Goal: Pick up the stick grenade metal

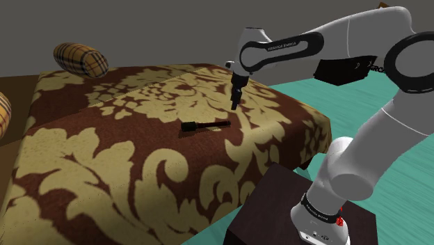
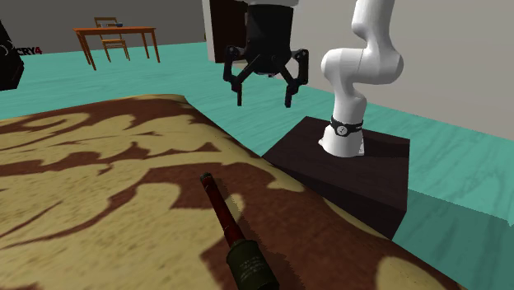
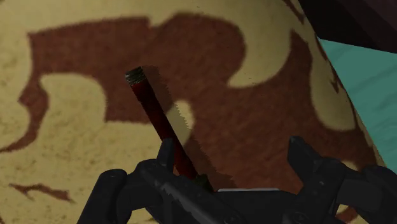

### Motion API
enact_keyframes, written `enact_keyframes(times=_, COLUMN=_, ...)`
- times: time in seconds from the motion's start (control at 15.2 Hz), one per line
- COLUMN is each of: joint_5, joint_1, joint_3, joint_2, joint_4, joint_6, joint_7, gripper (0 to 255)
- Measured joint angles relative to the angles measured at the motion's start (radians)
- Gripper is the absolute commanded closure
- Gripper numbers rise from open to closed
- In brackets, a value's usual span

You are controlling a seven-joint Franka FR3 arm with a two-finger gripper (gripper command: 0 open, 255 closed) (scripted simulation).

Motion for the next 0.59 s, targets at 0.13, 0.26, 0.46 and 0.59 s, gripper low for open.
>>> enact_keyframes(times=0.13, joint_5=0.029, joint_1=0.009, joint_3=-0.020, joint_2=0.081, joint_4=0.039, joint_6=0.027, joint_7=-0.081, gripper=0)
enact_keyframes(times=0.26, joint_5=0.061, joint_1=0.016, joint_3=-0.032, joint_2=0.161, joint_4=0.084, joint_6=0.046, joint_7=-0.158, gripper=0)
enact_keyframes(times=0.46, joint_5=0.114, joint_1=0.013, joint_3=-0.043, joint_2=0.288, joint_4=0.162, joint_6=0.068, joint_7=-0.280, gripper=0)
enact_keyframes(times=0.59, joint_5=0.146, joint_1=0.010, joint_3=-0.037, joint_2=0.368, joint_4=0.208, joint_6=0.082, joint_7=-0.349, gripper=0)
